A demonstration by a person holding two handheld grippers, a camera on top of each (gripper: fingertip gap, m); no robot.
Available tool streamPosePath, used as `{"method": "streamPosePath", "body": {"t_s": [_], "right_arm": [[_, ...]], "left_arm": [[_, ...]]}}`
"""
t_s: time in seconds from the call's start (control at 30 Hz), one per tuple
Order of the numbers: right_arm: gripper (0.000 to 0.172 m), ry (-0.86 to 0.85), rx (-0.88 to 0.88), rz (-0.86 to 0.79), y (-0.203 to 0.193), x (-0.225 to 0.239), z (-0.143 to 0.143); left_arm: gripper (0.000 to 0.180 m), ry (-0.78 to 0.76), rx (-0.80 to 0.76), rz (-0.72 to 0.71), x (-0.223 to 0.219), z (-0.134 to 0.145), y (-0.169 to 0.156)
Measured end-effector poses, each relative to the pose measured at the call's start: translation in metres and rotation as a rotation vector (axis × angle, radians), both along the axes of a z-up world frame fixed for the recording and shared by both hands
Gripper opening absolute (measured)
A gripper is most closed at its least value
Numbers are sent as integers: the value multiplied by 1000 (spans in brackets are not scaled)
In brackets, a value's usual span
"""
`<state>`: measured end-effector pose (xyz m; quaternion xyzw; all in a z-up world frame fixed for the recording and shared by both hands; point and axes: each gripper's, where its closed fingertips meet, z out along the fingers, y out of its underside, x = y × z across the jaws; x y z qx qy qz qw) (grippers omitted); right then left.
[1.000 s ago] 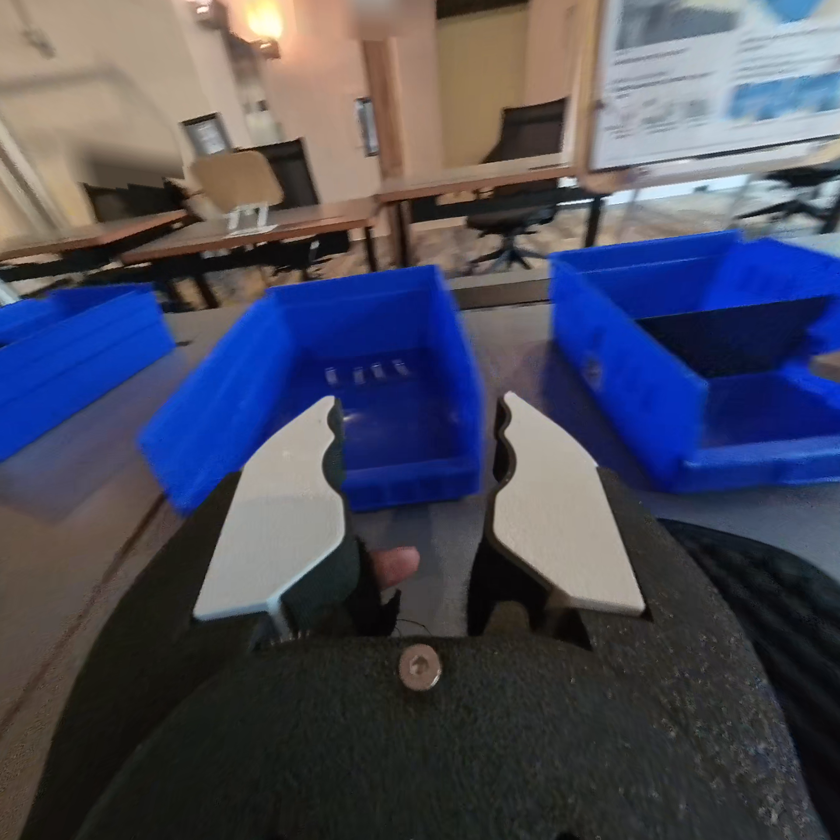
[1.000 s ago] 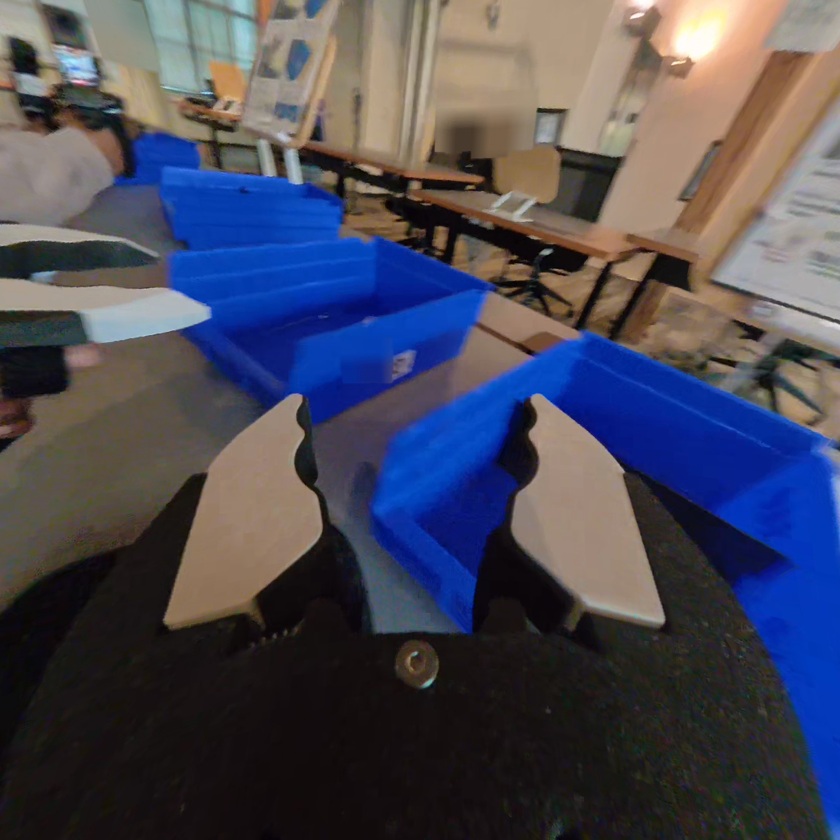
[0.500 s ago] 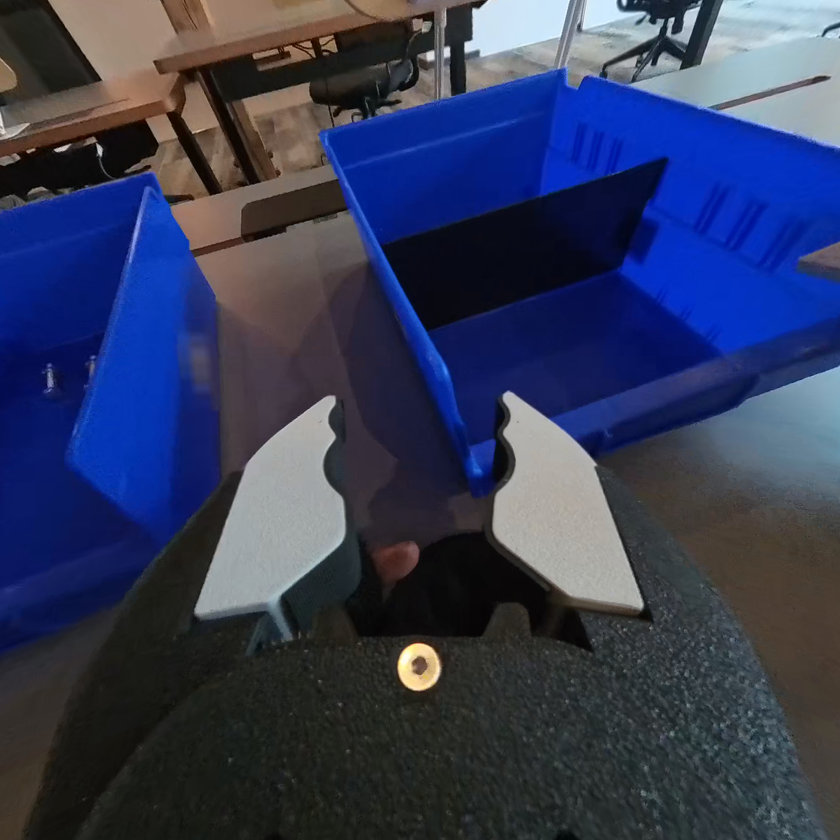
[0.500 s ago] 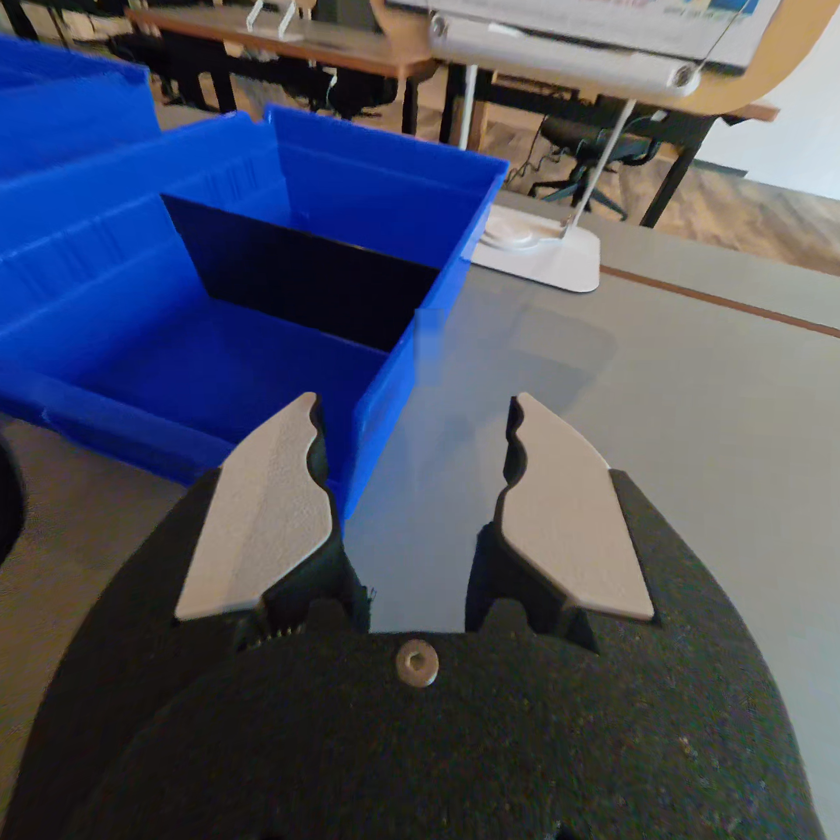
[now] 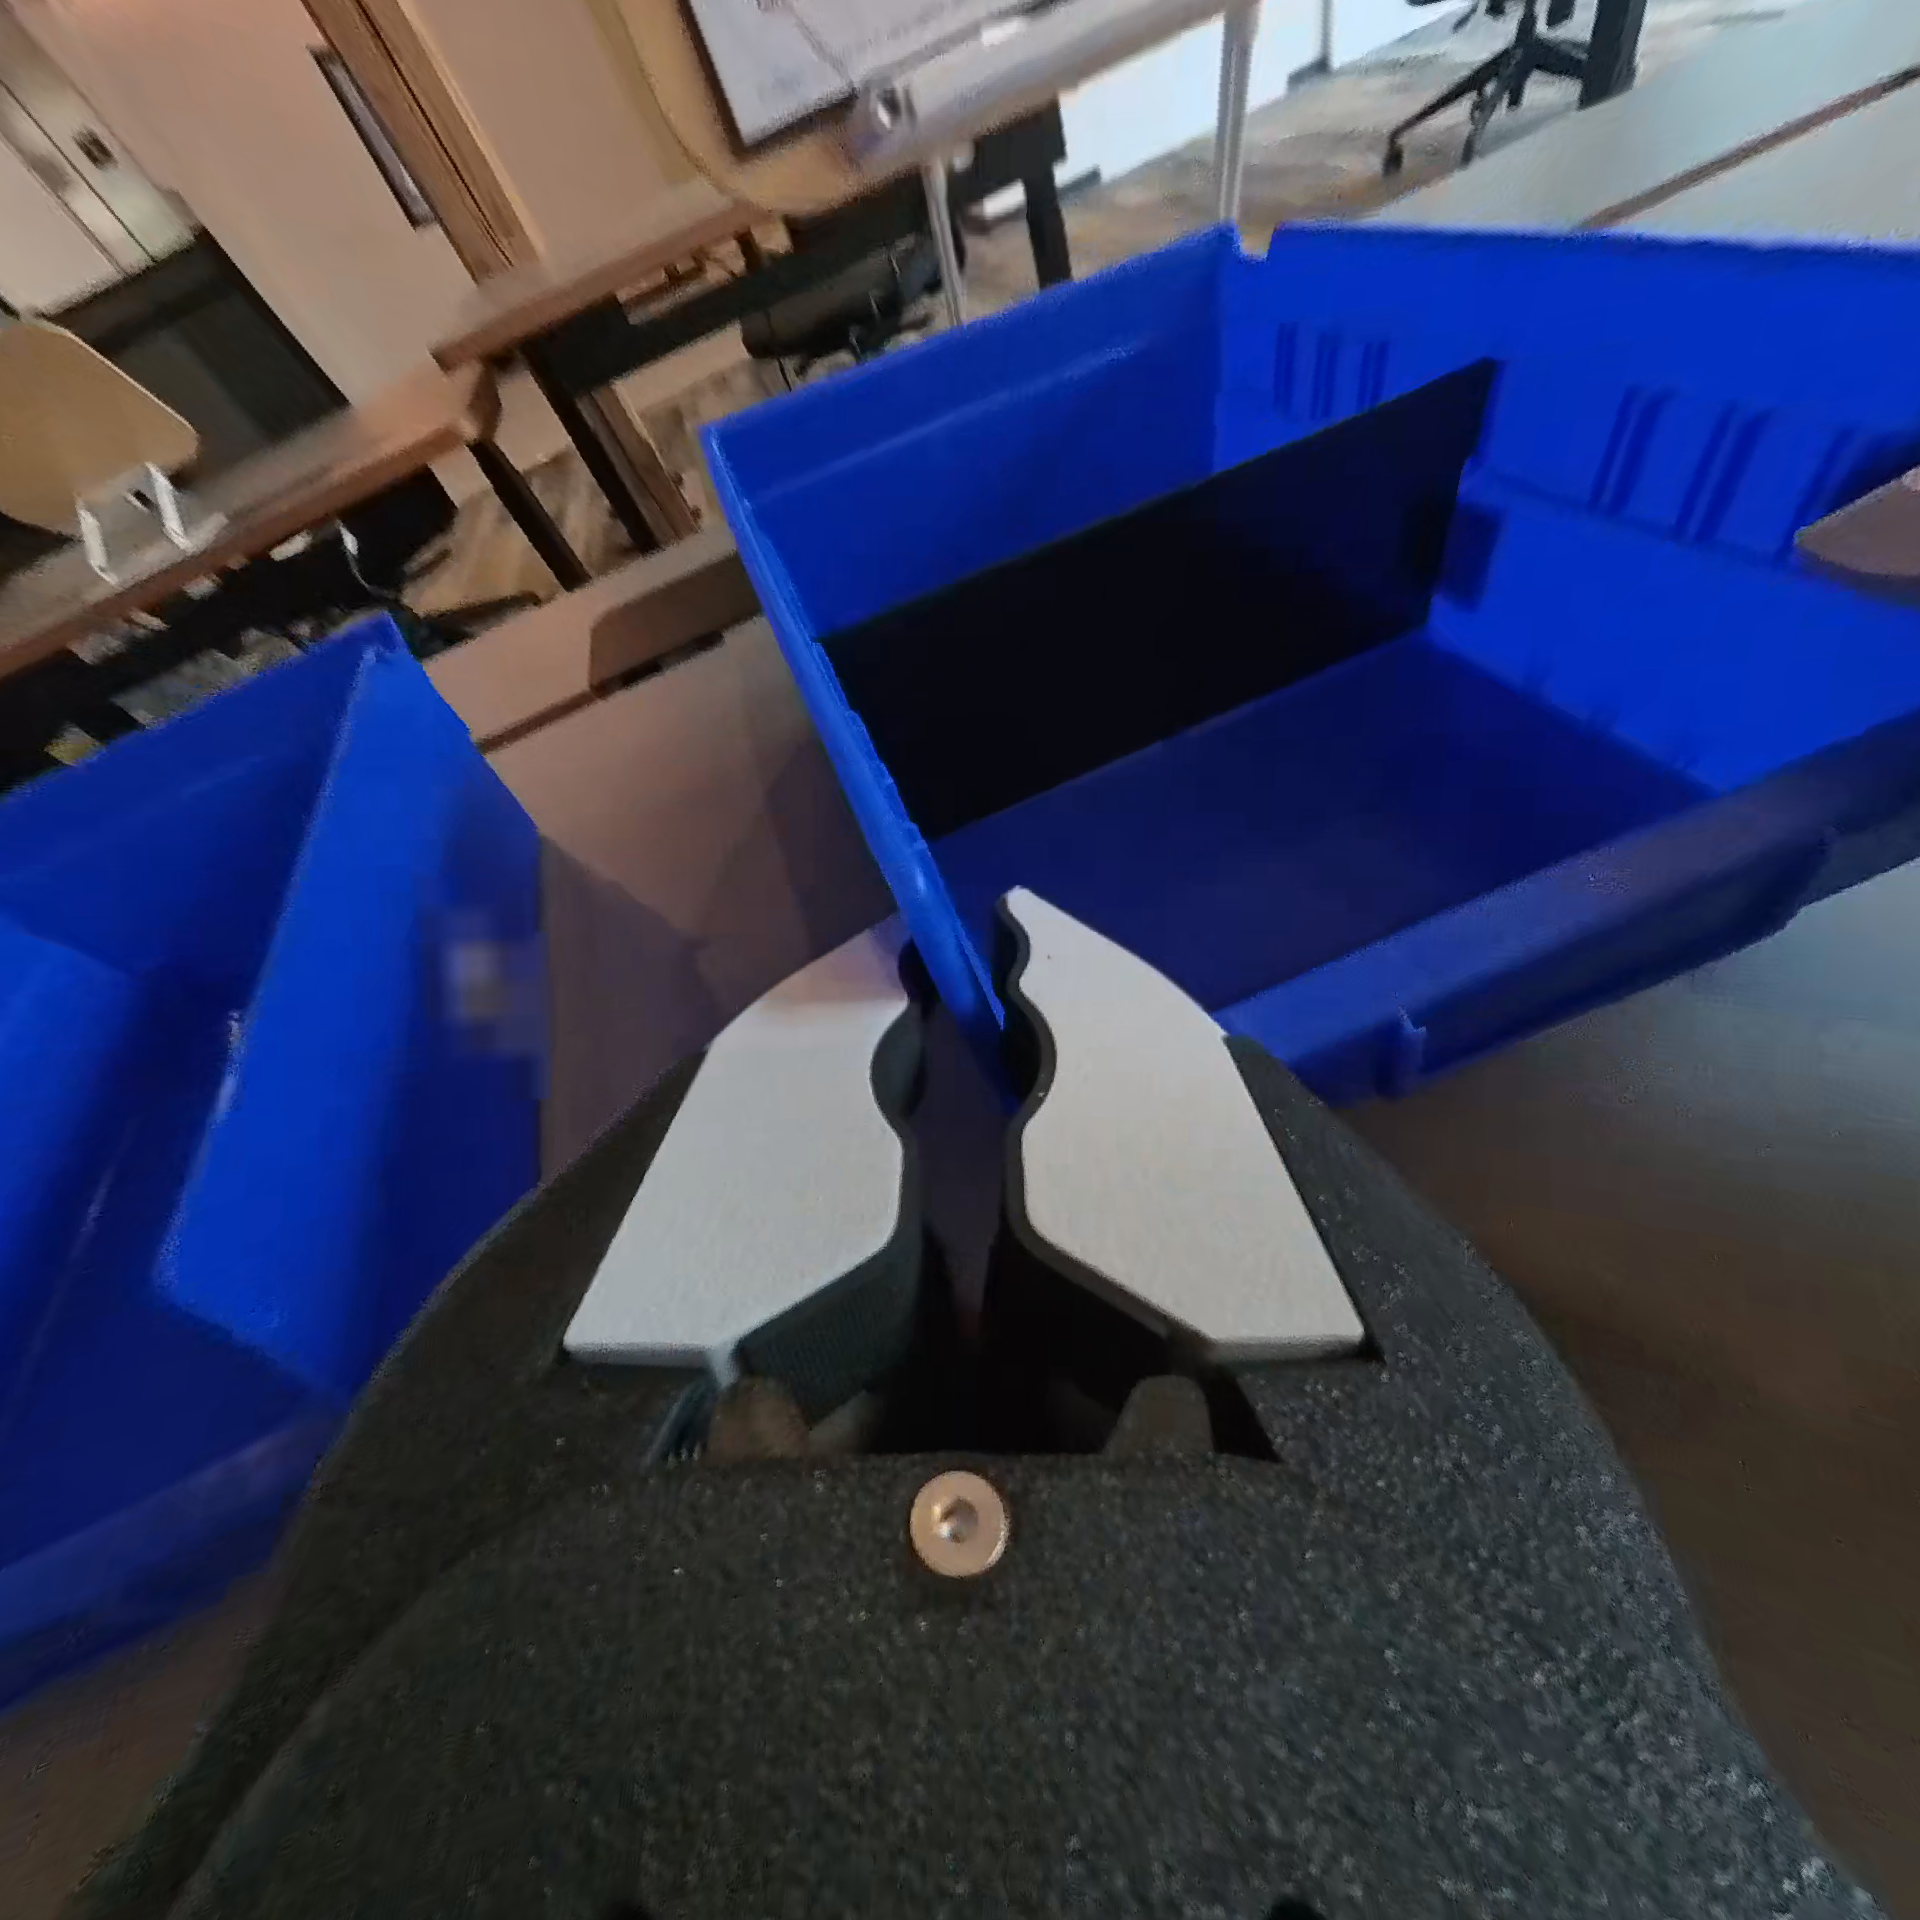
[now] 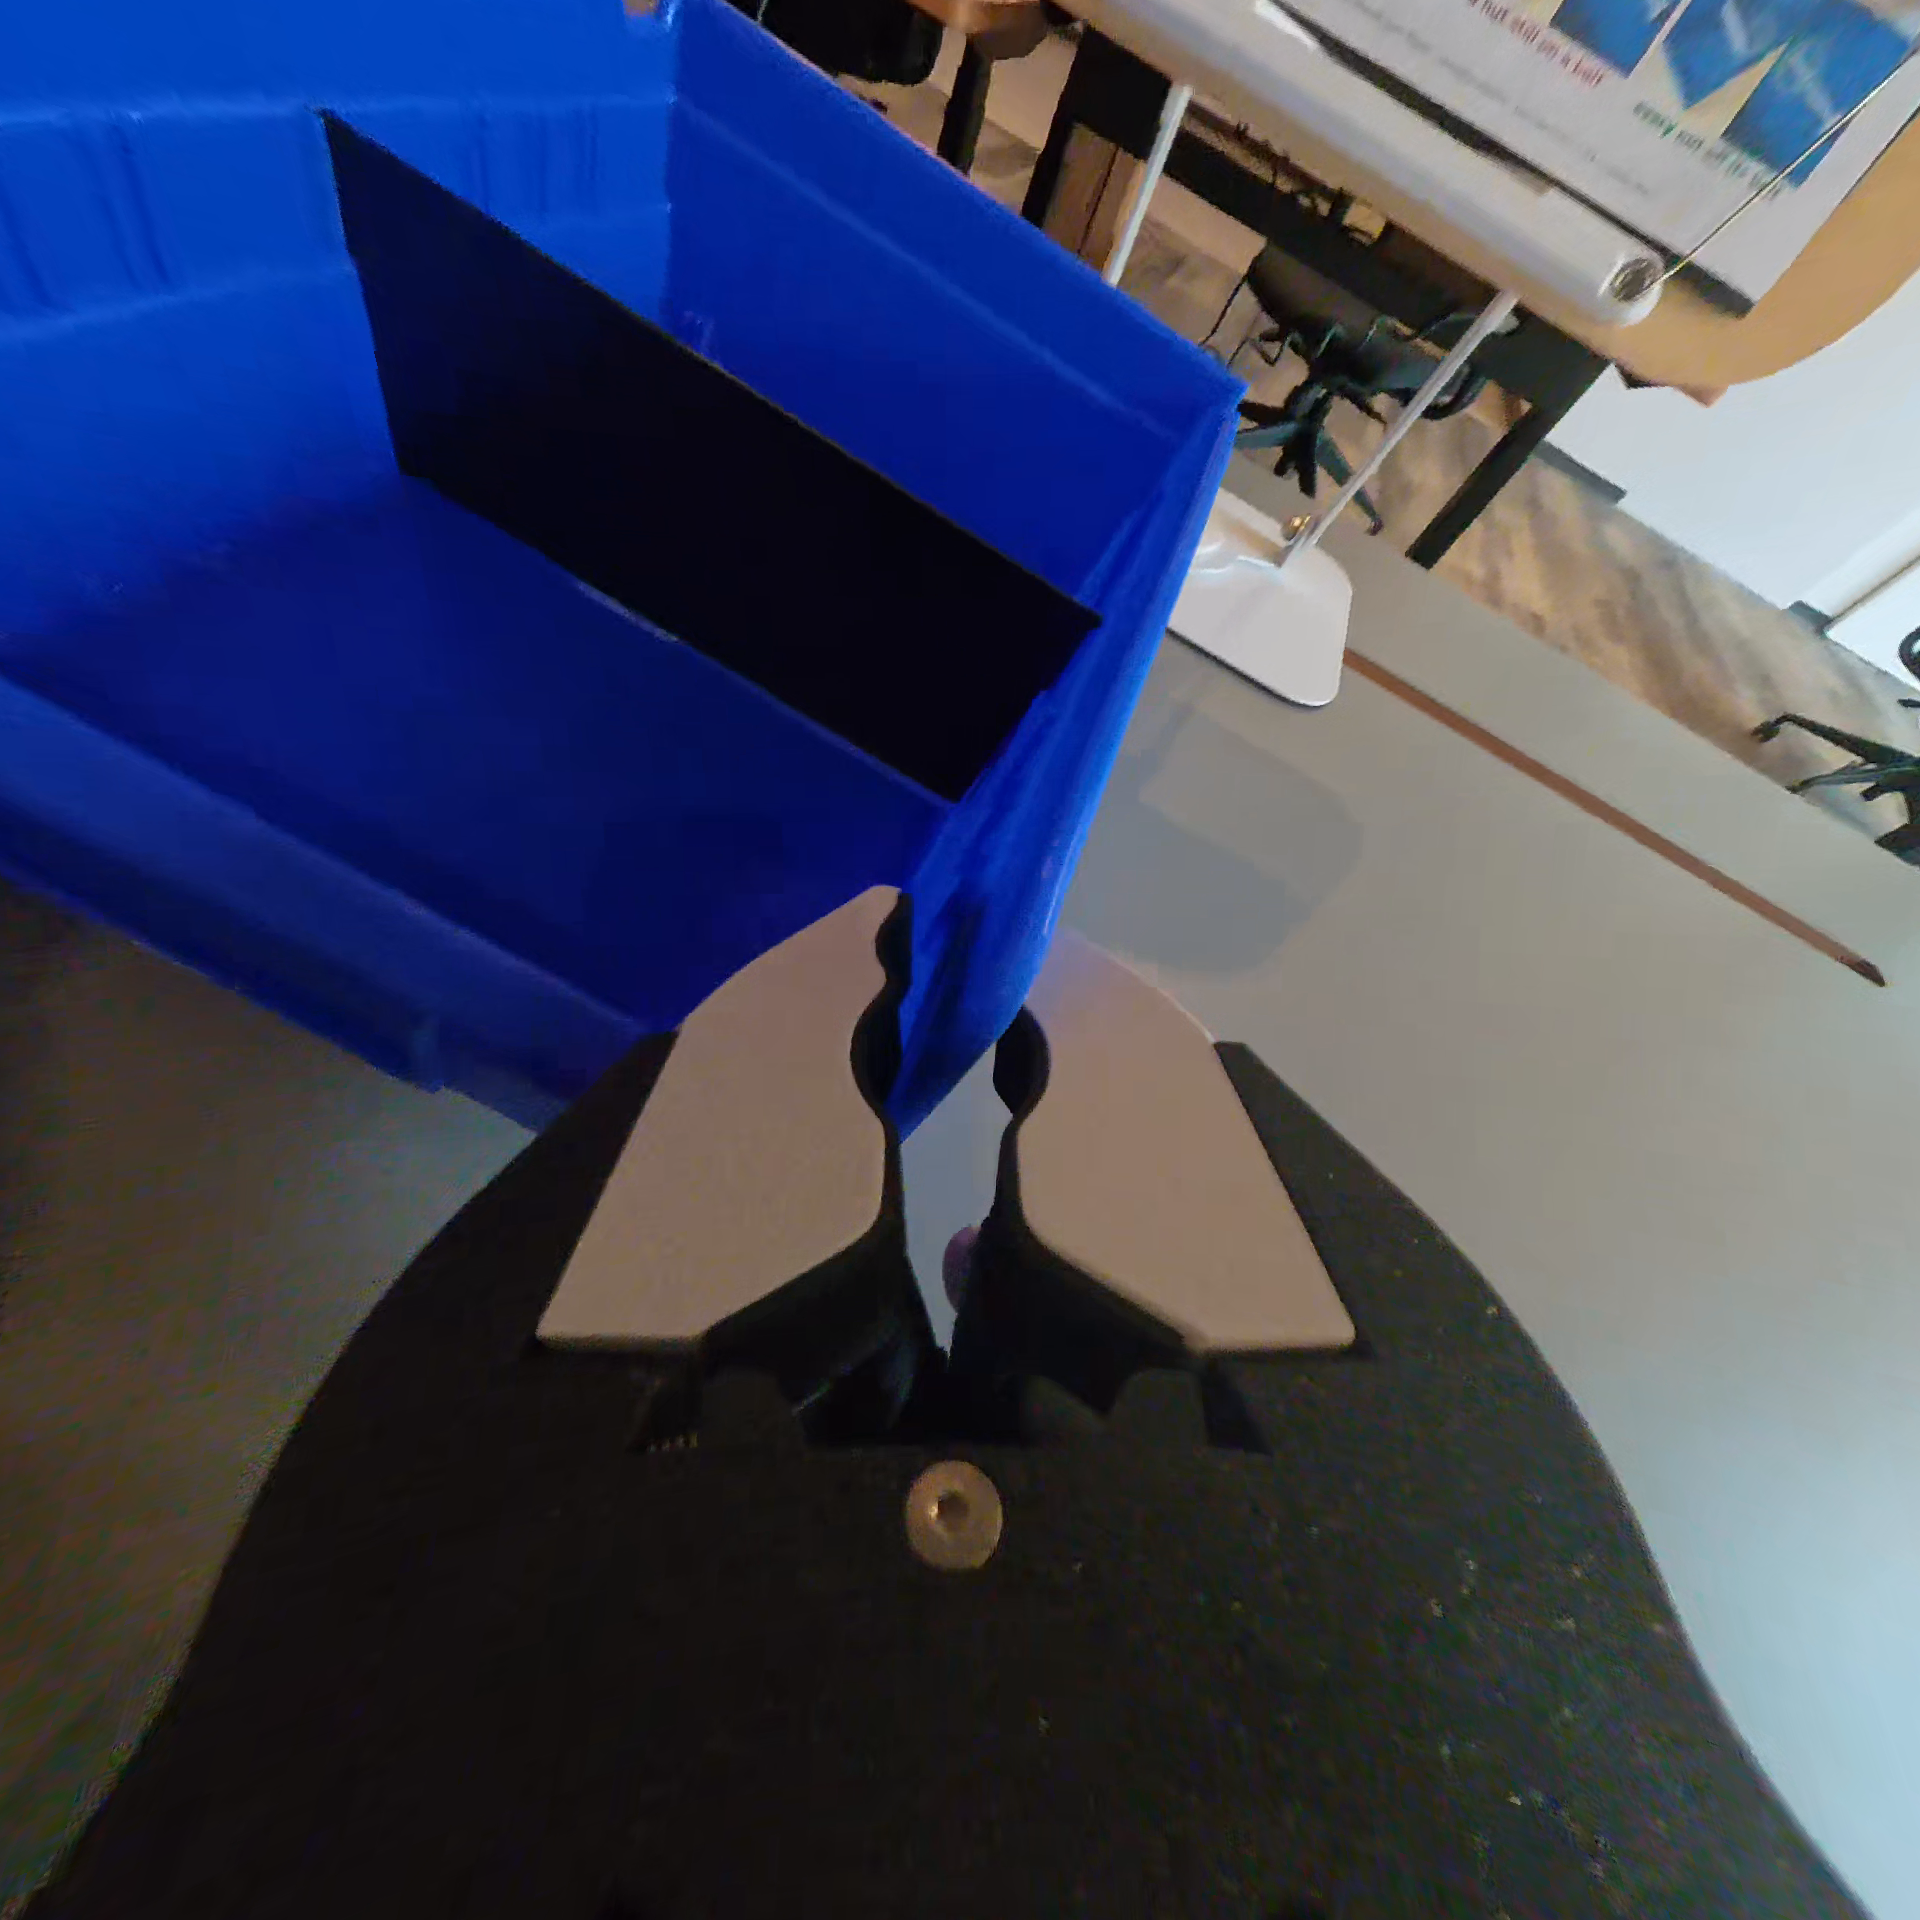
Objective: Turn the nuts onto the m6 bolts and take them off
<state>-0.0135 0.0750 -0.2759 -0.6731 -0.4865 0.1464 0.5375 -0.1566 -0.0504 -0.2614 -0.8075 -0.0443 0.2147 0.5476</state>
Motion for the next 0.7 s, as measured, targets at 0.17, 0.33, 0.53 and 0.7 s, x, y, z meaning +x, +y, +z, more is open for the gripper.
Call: {"method": "streamPosePath", "body": {"t_s": [0.17,0.33,0.53,0.7], "right_arm": [[10,8,61,-24,14,27,26],[11,12,124,-39,43,74,57],[11,-32,191,-56,96,140,61],[9,-28,187,-108,144,201,49]], "left_arm": [[10,75,51,-20,27,29,11],[11,94,100,-82,72,51,42],[13,123,107,-158,135,53,97],[15,151,72,-234,194,41,147]]}}
